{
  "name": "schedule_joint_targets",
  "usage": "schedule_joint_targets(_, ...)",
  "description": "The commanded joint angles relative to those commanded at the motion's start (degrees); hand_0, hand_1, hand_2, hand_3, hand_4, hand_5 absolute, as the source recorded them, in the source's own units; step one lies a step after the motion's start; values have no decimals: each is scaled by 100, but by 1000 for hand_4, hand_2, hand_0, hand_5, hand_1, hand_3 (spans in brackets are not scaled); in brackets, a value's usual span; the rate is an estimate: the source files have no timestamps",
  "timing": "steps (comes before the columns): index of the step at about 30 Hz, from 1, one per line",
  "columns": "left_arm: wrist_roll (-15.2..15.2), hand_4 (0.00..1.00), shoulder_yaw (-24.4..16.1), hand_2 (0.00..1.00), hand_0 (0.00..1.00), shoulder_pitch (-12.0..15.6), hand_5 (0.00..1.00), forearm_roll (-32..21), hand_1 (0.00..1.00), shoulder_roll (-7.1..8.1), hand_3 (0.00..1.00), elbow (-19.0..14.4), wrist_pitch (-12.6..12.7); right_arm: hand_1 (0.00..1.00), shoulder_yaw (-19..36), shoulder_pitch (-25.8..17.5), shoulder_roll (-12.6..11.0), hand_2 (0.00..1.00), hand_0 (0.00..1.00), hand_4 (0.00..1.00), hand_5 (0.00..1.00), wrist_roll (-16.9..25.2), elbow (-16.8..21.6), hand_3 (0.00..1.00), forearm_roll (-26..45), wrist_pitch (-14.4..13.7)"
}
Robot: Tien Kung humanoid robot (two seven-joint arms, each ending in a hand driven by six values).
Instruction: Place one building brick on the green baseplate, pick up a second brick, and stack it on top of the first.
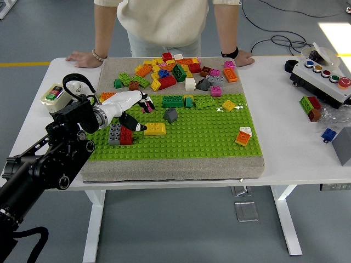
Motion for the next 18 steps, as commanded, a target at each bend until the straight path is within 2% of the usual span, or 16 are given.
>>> schedule_joint_targets(18,42,966,-1,667,809,-60,94,-23,740,-215,765,365,43,685,5,4,-17,733,758,998,503,-3,0,754,6,3)
